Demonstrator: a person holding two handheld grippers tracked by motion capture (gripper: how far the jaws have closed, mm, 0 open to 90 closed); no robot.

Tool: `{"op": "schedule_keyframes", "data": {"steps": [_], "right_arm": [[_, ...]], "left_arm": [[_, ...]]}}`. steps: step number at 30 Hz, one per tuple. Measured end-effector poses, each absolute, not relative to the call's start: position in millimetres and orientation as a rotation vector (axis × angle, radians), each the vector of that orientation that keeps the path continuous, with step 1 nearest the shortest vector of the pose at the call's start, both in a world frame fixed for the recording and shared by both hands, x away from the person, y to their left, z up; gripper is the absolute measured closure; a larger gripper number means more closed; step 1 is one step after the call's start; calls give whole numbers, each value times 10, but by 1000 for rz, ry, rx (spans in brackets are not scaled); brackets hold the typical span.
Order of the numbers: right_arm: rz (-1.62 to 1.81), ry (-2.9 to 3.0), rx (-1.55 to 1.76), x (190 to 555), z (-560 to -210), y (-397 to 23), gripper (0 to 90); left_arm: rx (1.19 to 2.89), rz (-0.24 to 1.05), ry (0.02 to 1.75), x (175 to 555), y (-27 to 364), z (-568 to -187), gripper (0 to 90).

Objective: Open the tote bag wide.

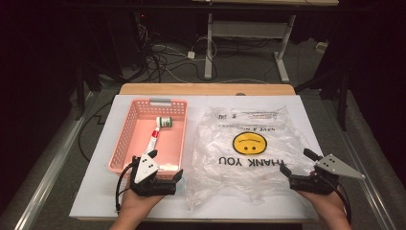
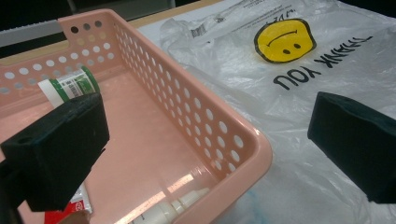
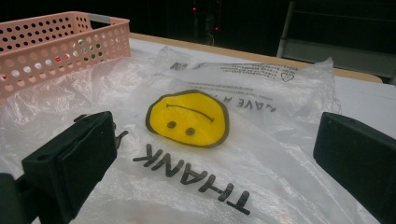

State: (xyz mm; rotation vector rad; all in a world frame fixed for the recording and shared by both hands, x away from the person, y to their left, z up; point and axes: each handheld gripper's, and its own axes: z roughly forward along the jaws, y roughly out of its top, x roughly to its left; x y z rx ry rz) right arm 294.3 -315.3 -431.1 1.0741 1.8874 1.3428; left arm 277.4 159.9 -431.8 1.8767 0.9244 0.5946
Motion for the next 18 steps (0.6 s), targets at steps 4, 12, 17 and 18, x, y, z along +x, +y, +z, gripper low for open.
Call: {"op": "schedule_keyframes", "data": {"steps": [4,12,17,18], "right_arm": [[1344,1899,1057,2948,-4309,-3143,0],[1351,1897,1046,2937,-4295,-3131,1],[1351,1899,1042,2936,-4291,-3135,0],[1351,1900,1043,2935,-4288,-3136,1]], "left_arm": [[1874,585,928,2777,1610,-4308,0],[1877,572,930,2778,1601,-4311,0],[1876,568,936,2784,1607,-4312,0],[1876,568,936,2785,1610,-4311,0]]}}
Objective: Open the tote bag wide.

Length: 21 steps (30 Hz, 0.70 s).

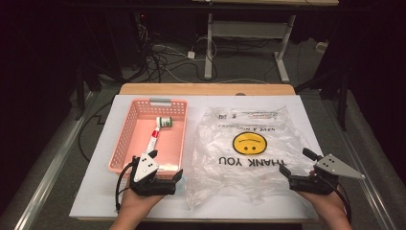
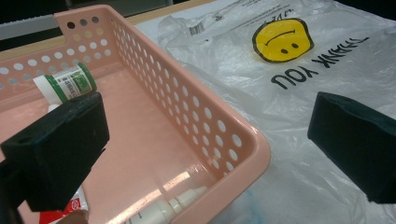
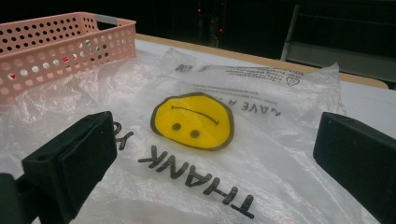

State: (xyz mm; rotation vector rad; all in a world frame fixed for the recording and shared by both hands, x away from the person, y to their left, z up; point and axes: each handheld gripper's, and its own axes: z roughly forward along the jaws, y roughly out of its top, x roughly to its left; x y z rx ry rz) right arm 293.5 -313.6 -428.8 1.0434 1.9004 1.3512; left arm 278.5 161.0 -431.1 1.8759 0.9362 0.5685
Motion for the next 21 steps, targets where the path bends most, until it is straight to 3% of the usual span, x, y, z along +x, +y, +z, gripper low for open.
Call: {"op": "schedule_keyframes", "data": {"steps": [8,21], "right_arm": [[1318,1889,1050,2942,-4249,-3202,3],[1266,1875,1128,3023,-4300,-3446,37]], "left_arm": [[1899,573,946,2786,1650,-4252,0],[1853,587,1046,2893,2070,-4178,0]]}}
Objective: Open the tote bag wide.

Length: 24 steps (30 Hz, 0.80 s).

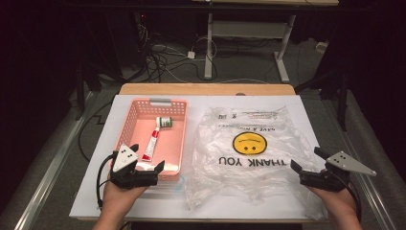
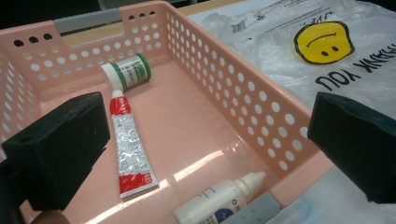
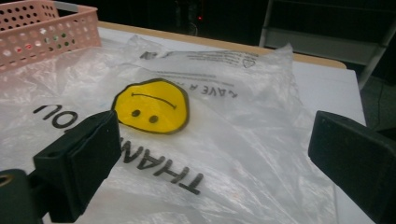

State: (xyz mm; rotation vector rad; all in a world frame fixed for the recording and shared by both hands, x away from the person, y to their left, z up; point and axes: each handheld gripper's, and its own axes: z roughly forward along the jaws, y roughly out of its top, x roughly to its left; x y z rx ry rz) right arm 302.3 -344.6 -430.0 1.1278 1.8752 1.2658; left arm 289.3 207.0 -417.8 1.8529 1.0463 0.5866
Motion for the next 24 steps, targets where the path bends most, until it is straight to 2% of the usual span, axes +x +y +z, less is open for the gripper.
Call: {"op": "schedule_keyframes", "data": {"steps": [8,19,22,24], "right_arm": [[1187,1863,1234,3068,-4360,-3683,158],[1077,1870,1406,3124,-4526,-3957,269],[1058,1890,1472,3110,-4596,-4000,318],[1046,1911,1483,3089,-4623,-3999,345]], "left_arm": [[1848,551,1066,2886,2101,-4175,0],[1839,542,1026,2877,2055,-4240,0],[1797,498,1034,2849,2056,-4208,0],[1844,529,1018,2837,2019,-4195,0]]}}
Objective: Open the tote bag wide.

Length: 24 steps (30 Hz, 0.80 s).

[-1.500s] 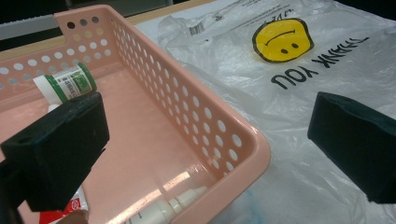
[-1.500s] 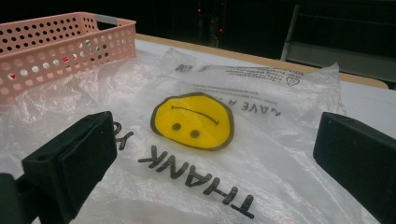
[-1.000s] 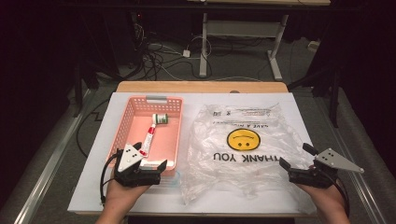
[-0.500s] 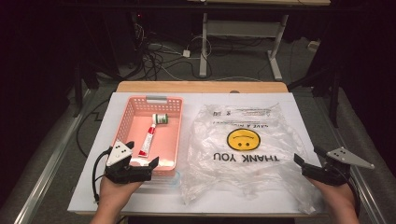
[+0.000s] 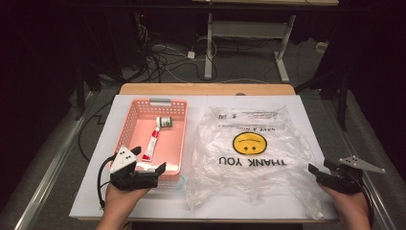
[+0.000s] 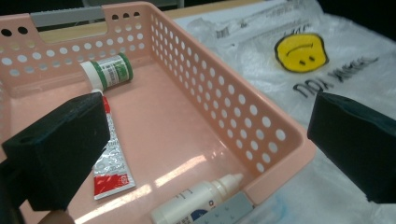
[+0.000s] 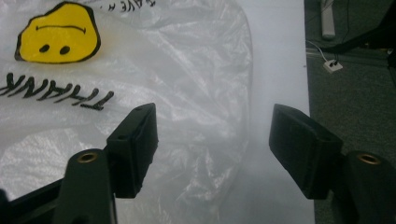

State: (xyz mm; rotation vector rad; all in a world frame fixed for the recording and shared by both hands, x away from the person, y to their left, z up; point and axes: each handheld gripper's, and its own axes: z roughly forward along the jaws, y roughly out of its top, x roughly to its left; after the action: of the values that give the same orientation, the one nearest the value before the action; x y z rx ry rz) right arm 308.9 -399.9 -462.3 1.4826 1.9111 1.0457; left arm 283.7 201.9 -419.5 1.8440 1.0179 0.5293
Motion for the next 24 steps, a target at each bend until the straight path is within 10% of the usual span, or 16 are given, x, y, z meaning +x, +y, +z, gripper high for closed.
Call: {"op": "schedule_keyframes", "data": {"steps": [10,15,24], "right_arm": [[956,1960,1516,3048,-4714,-3948,511],[934,2043,1458,2905,-4730,-3917,860],[989,2100,1384,2488,-4698,-3852,897]], "left_arm": [[1880,525,983,2787,1930,-4241,0],[1873,495,979,2777,1952,-4274,0],[1846,464,962,2781,1904,-4298,0]]}}
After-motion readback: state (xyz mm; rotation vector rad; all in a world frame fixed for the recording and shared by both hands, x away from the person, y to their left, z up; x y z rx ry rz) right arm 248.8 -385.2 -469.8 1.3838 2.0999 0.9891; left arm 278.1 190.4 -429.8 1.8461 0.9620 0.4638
